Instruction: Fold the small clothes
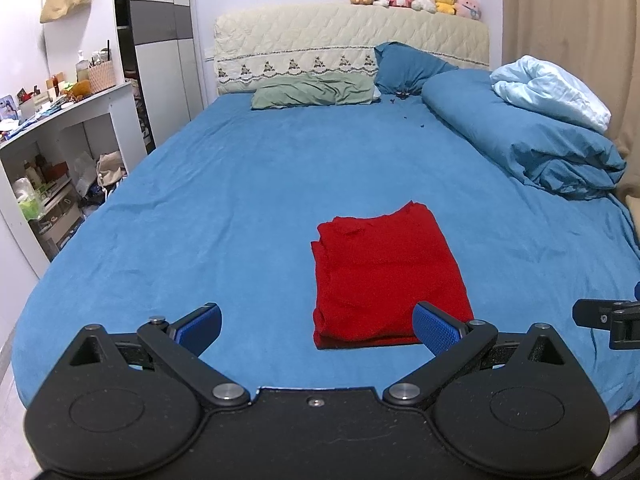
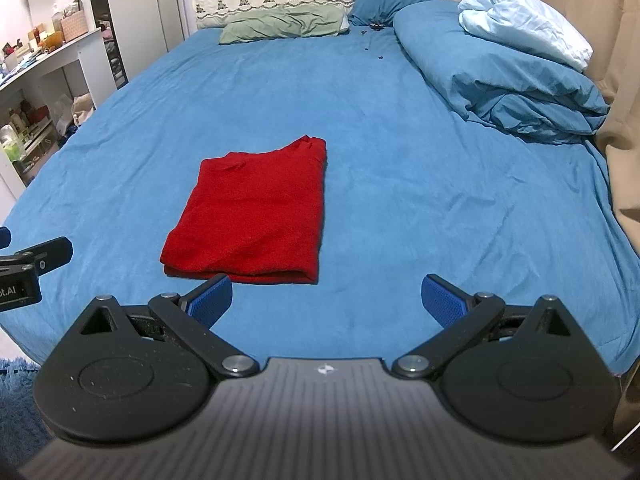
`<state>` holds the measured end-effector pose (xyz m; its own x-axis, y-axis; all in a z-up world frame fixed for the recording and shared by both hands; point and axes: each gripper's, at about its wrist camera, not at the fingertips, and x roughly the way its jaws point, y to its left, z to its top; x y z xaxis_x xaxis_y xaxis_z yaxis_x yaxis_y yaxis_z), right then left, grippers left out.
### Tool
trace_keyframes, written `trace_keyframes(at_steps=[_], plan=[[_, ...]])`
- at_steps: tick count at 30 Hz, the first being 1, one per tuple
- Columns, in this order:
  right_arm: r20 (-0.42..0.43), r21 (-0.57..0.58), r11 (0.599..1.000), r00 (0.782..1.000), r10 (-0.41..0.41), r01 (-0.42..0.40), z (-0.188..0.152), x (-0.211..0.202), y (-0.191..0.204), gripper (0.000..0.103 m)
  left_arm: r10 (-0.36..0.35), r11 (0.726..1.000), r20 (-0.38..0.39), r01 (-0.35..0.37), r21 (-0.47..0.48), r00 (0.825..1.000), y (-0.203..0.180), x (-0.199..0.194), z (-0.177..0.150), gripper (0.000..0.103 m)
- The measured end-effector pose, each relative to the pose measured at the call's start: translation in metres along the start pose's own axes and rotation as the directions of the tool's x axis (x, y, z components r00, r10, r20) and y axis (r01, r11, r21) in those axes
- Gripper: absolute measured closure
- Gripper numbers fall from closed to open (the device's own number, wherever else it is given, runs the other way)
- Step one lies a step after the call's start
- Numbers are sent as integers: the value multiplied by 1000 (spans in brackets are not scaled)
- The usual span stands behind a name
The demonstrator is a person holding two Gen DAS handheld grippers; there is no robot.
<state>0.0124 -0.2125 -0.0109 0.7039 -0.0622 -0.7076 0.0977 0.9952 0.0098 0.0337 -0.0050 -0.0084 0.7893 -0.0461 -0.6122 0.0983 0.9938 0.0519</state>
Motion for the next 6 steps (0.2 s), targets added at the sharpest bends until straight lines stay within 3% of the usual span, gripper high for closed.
trace_keyframes(at_steps=[6], plan=[[-2, -8, 1000, 1000, 2, -2, 1, 1, 0, 0, -1, 1000, 16, 1, 13, 1000, 1, -1, -1, 0]])
